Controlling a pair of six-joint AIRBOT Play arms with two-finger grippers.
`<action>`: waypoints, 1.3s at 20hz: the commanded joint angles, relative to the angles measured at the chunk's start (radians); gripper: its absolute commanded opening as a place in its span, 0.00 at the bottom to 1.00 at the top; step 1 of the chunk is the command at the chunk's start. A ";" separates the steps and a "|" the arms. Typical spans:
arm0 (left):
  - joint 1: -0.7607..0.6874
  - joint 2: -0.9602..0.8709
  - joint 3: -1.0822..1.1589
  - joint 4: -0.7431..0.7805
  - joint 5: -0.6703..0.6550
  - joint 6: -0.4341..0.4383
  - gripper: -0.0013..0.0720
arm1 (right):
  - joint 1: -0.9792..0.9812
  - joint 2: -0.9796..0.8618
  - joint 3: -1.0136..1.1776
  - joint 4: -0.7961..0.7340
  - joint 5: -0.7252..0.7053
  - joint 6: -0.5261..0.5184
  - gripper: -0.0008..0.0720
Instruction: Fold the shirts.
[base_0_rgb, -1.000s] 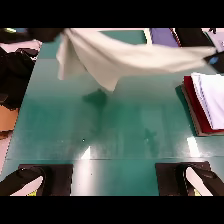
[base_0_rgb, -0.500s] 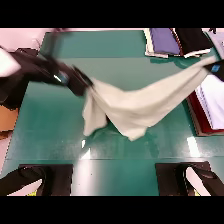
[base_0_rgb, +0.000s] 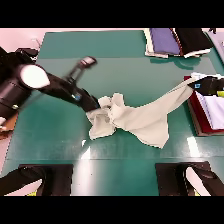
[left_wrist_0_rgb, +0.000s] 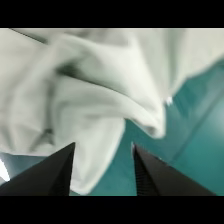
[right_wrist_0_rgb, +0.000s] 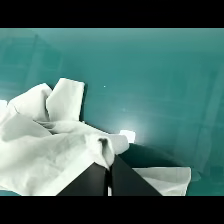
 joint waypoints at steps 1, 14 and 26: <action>0.209 0.012 0.033 -0.001 0.072 -0.041 0.61 | -0.001 0.000 -0.010 0.002 -0.004 0.000 0.03; 0.306 -0.538 0.031 -0.126 -0.021 0.010 0.61 | -0.001 0.000 -0.010 0.002 -0.033 0.000 0.03; 0.167 -0.546 0.031 -0.043 0.067 0.005 0.61 | -0.001 0.001 -0.010 0.003 -0.036 0.000 0.03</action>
